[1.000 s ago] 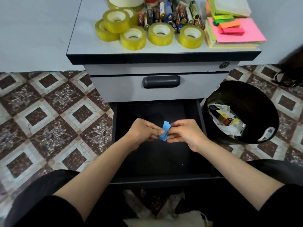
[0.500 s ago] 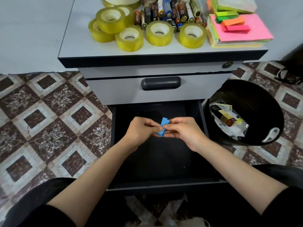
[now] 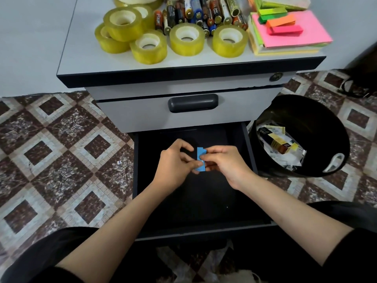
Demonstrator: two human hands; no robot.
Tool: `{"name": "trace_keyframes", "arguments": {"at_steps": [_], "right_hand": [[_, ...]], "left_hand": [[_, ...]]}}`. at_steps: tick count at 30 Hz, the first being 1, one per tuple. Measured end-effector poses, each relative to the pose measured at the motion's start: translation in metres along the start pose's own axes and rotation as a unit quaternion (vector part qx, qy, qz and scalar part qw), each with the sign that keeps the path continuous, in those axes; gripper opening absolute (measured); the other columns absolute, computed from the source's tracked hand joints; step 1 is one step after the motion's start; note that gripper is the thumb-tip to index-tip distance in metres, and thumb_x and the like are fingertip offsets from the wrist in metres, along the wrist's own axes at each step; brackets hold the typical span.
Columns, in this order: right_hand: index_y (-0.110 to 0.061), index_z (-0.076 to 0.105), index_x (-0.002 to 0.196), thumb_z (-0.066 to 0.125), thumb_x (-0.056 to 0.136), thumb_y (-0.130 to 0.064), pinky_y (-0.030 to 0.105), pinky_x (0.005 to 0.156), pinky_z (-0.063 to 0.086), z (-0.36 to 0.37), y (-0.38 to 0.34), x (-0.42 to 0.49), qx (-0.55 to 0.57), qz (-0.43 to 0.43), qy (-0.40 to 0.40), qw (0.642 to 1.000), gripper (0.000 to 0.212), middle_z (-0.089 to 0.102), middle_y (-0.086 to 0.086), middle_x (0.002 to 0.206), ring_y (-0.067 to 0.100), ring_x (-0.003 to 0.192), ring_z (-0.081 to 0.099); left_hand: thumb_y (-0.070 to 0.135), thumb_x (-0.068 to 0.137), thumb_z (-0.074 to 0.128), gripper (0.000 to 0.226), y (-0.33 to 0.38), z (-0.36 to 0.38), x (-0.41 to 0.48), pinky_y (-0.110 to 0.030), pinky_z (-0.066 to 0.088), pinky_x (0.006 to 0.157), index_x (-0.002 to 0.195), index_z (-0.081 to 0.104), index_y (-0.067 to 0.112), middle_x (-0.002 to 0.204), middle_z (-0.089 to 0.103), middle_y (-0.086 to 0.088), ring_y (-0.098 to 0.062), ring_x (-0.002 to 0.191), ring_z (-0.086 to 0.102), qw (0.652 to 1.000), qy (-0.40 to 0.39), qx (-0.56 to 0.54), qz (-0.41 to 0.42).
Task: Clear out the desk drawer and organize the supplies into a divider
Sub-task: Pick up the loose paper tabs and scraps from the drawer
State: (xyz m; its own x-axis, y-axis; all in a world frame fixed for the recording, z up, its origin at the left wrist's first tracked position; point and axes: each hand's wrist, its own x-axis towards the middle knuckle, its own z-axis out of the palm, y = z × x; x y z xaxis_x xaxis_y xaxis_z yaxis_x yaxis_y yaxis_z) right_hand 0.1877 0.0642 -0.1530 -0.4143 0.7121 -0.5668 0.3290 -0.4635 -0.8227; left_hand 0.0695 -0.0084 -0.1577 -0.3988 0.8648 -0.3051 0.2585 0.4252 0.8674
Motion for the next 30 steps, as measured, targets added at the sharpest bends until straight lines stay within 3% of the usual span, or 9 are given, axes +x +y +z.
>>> {"name": "trace_keyframes", "arguments": {"at_steps": [3, 6, 8, 11, 14, 17, 25, 27, 30], "right_hand": [[-0.006, 0.068, 0.095, 0.062, 0.084, 0.0, 0.02, 0.059, 0.052, 0.0, 0.0, 0.0, -0.019, 0.013, -0.009, 1.0, 0.013, 0.066, 0.009, 0.088, 0.016, 0.074, 0.065], [-0.01, 0.062, 0.105, 0.058, 0.087, 0.003, 0.022, 0.055, 0.056, -0.001, -0.004, 0.0, -0.024, 0.028, -0.039, 0.999, 0.023, 0.063, 0.012, 0.1, 0.018, 0.074, 0.066], [-0.015, 0.054, 0.109, 0.06, 0.085, 0.004, 0.023, 0.053, 0.055, -0.002, -0.004, 0.001, -0.031, 0.035, -0.039, 0.998, 0.031, 0.061, 0.016, 0.106, 0.019, 0.07, 0.067], [-0.018, 0.05, 0.103, 0.066, 0.081, 0.001, 0.019, 0.048, 0.047, -0.003, -0.003, 0.004, -0.076, 0.024, -0.014, 0.997, 0.033, 0.063, 0.016, 0.106, 0.017, 0.075, 0.065], [-0.017, 0.05, 0.092, 0.069, 0.077, 0.001, 0.018, 0.049, 0.044, -0.004, -0.002, 0.005, -0.075, 0.014, -0.007, 0.997, 0.03, 0.064, 0.013, 0.101, 0.016, 0.078, 0.063], [-0.015, 0.051, 0.088, 0.07, 0.076, 0.001, 0.019, 0.049, 0.044, -0.002, -0.003, 0.005, -0.073, 0.011, -0.018, 0.997, 0.027, 0.065, 0.012, 0.094, 0.015, 0.075, 0.063], [-0.011, 0.063, 0.086, 0.07, 0.079, -0.001, 0.017, 0.053, 0.049, -0.003, -0.002, 0.006, -0.095, -0.013, -0.057, 0.994, 0.014, 0.067, 0.008, 0.079, 0.013, 0.066, 0.063], [-0.012, 0.067, 0.089, 0.074, 0.077, -0.009, 0.016, 0.056, 0.047, -0.004, -0.003, 0.006, -0.183, -0.056, -0.066, 0.979, 0.015, 0.065, 0.001, 0.076, 0.009, 0.066, 0.059], [-0.013, 0.071, 0.098, 0.077, 0.076, -0.019, 0.014, 0.064, 0.04, -0.004, 0.002, 0.008, -0.38, -0.148, -0.052, 0.912, 0.023, 0.064, -0.002, 0.084, 0.004, 0.072, 0.053]], "left_hand": [[0.018, 0.074, 0.076, 0.03, 0.0, -0.003, 0.003, -0.021, 0.055, 0.064, 0.092, 0.052, 0.02, 0.064, 0.066, 0.0, -0.01, 0.057, 0.066, 0.998, -0.033, 0.057, 0.014], [0.016, 0.083, 0.068, 0.026, -0.001, -0.011, 0.009, -0.014, 0.049, 0.071, 0.107, 0.058, 0.017, 0.089, 0.064, 0.003, -0.005, 0.073, 0.06, 0.987, -0.016, 0.137, 0.086], [0.005, 0.083, 0.065, 0.041, -0.002, -0.015, 0.012, -0.006, 0.043, 0.077, 0.122, 0.056, 0.018, 0.112, 0.059, 0.005, -0.001, 0.09, 0.056, 0.974, -0.049, 0.184, 0.125], [0.008, 0.075, 0.074, 0.062, -0.006, -0.015, 0.012, -0.019, 0.041, 0.096, 0.132, 0.052, 0.022, 0.128, 0.056, 0.005, -0.008, 0.112, 0.054, 0.954, -0.106, 0.231, 0.161], [0.012, 0.069, 0.08, 0.058, -0.01, -0.013, 0.011, -0.031, 0.044, 0.099, 0.123, 0.061, 0.018, 0.119, 0.064, 0.0, -0.015, 0.11, 0.058, 0.939, -0.097, 0.244, 0.224], [0.01, 0.065, 0.082, 0.048, -0.013, -0.013, 0.012, -0.038, 0.052, 0.084, 0.11, 0.07, 0.014, 0.102, 0.07, -0.004, -0.021, 0.092, 0.062, 0.928, -0.07, 0.251, 0.265], [0.014, 0.071, 0.078, 0.02, -0.017, -0.015, 0.014, -0.041, 0.053, 0.065, 0.091, 0.076, 0.017, 0.08, 0.07, -0.003, -0.021, 0.072, 0.06, 0.92, -0.04, 0.258, 0.293], [0.015, 0.074, 0.077, 0.018, -0.016, -0.015, 0.014, -0.041, 0.053, 0.067, 0.092, 0.076, 0.016, 0.082, 0.071, -0.005, -0.022, 0.074, 0.06, 0.923, -0.038, 0.261, 0.281], [0.015, 0.077, 0.074, 0.023, -0.015, -0.016, 0.014, -0.04, 0.051, 0.074, 0.099, 0.074, 0.015, 0.09, 0.071, -0.006, -0.021, 0.082, 0.06, 0.926, -0.033, 0.272, 0.261]]}}
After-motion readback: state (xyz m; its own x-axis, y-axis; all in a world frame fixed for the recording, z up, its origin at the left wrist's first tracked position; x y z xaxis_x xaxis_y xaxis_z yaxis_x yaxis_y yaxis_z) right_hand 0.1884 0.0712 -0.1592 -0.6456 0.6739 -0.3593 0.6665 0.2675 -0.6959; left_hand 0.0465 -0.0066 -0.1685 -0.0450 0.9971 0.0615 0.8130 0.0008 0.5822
